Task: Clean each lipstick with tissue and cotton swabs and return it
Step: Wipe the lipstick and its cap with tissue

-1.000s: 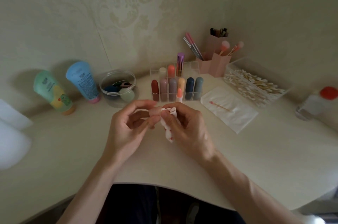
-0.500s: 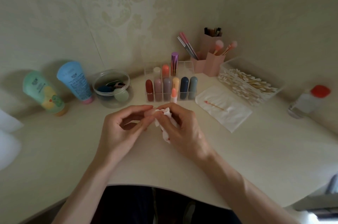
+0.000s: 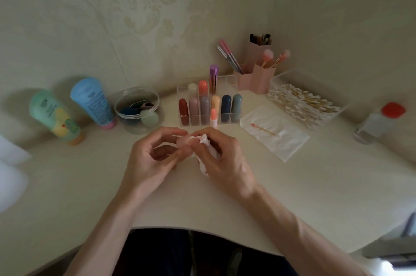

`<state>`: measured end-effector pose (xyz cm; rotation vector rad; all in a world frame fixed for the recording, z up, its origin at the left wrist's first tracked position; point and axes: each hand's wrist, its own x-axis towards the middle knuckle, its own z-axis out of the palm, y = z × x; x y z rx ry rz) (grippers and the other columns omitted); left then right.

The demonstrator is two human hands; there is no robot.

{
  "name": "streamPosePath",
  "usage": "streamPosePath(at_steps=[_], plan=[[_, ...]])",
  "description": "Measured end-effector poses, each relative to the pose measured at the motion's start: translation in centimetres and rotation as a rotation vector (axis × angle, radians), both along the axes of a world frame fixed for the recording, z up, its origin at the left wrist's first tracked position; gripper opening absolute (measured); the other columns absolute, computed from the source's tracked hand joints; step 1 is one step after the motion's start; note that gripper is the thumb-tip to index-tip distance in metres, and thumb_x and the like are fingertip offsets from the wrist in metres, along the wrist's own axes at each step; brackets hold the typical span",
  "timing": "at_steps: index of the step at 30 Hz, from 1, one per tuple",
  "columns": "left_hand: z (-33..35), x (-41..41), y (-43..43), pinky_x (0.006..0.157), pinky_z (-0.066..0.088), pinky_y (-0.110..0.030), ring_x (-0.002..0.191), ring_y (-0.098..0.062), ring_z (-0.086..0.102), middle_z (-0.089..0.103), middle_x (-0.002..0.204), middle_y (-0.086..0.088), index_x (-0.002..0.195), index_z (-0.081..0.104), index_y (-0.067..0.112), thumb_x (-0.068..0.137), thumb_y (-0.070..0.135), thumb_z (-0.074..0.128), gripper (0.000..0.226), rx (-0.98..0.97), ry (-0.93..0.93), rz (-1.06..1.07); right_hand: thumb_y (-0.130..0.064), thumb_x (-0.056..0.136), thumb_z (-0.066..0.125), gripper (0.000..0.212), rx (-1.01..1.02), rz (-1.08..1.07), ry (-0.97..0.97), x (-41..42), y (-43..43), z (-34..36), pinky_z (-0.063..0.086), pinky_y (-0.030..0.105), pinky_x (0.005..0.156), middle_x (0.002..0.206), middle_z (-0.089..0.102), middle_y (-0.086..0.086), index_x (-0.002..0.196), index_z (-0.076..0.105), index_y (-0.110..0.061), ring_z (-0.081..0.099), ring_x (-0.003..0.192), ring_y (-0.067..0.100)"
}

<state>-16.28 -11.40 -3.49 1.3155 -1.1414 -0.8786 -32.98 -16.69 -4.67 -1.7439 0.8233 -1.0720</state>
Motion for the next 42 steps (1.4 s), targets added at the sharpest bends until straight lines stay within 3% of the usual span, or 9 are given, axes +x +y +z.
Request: streamPosePath(at_steps=[5,11,15,18,26,32,36,38,42], plan=[[0.02,-0.21,0.06,0.054,0.043,-0.028,0.060,-0.019,0.063,0.075,0.083,-0.007,0.097,0.081,0.024,0.098,0.039,0.059,0.027,0.042,0.041,0.013,-0.017,0.106,0.063,0.013,-0.019,-0.019,0.003,0.03,-0.02,0.00,0.042,0.014,0.066,0.075,0.067,-0.019,0.102,0.075,-0.013,0.062,0.067,0.003],[-0.20,-0.10,0.05,0.063,0.054,-0.020,0.071,-0.010,0.068,0.079,0.087,-0.003,0.098,0.078,0.012,0.074,0.019,0.082,0.025,-0.033,0.023,0.072,-0.019,0.105,0.065,0.012,0.018,-0.007,0.005,0.22,-0.15,-0.42,0.043,0.015,0.063,0.069,0.064,-0.020,0.101,0.073,-0.011,0.062,0.063,0.004],[0.25,-0.37,0.00,0.059,0.053,-0.025,0.073,-0.018,0.072,0.079,0.096,-0.006,0.113,0.075,0.016,0.088,0.024,0.075,0.027,0.010,0.069,0.053,-0.019,0.106,0.063,0.013,-0.011,-0.026,-0.013,0.20,-0.01,-0.10,0.043,0.017,0.063,0.075,0.070,-0.010,0.101,0.073,-0.013,0.061,0.064,0.005],[-0.05,-0.35,-0.05,0.053,0.045,-0.027,0.062,-0.020,0.066,0.077,0.088,-0.010,0.102,0.079,0.014,0.099,0.035,0.059,0.029,0.048,0.078,0.050,-0.015,0.105,0.063,0.012,-0.023,-0.025,-0.033,0.10,0.14,0.10,0.043,0.013,0.064,0.075,0.068,-0.015,0.099,0.073,-0.012,0.062,0.064,0.005],[0.09,-0.26,0.13,0.059,0.053,-0.023,0.075,-0.016,0.069,0.079,0.091,-0.005,0.104,0.079,0.019,0.085,0.026,0.076,0.021,-0.022,0.034,0.052,-0.017,0.105,0.064,0.011,-0.042,-0.034,-0.009,0.33,-0.17,-0.31,0.043,0.018,0.066,0.078,0.068,-0.010,0.100,0.071,-0.011,0.061,0.068,0.007],[0.14,-0.47,0.09,0.051,0.041,-0.020,0.057,-0.018,0.061,0.077,0.082,-0.007,0.094,0.079,0.019,0.102,0.041,0.052,0.036,0.056,0.033,0.023,-0.010,0.104,0.063,0.011,-0.085,-0.032,-0.040,0.10,0.18,0.17,0.043,0.008,0.069,0.080,0.067,-0.022,0.101,0.073,-0.012,0.066,0.074,0.000],[-0.03,-0.17,0.02,0.066,0.049,-0.015,0.064,-0.011,0.063,0.077,0.082,-0.002,0.097,0.080,0.018,0.090,0.027,0.071,0.014,-0.026,-0.050,0.039,-0.014,0.105,0.063,0.011,-0.057,-0.019,-0.004,0.19,-0.15,-0.12,0.046,0.018,0.071,0.085,0.072,-0.014,0.102,0.073,-0.011,0.067,0.078,0.008],[-0.05,-0.09,0.01,0.074,0.052,-0.014,0.075,-0.009,0.070,0.079,0.091,0.003,0.102,0.079,0.019,0.081,0.024,0.078,0.021,-0.042,-0.086,0.061,-0.016,0.105,0.063,0.011,-0.051,-0.019,0.002,0.19,-0.10,-0.11,0.044,0.015,0.068,0.080,0.070,-0.021,0.101,0.073,-0.012,0.066,0.073,0.006],[0.67,-0.46,0.30,0.062,0.049,-0.024,0.062,-0.018,0.062,0.078,0.091,-0.002,0.109,0.077,0.025,0.092,0.030,0.072,0.019,-0.022,-0.009,0.034,-0.012,0.104,0.064,0.010,-0.099,-0.036,-0.017,0.07,0.21,0.27,0.042,0.011,0.071,0.079,0.066,-0.024,0.101,0.073,-0.014,0.065,0.075,0.001]])
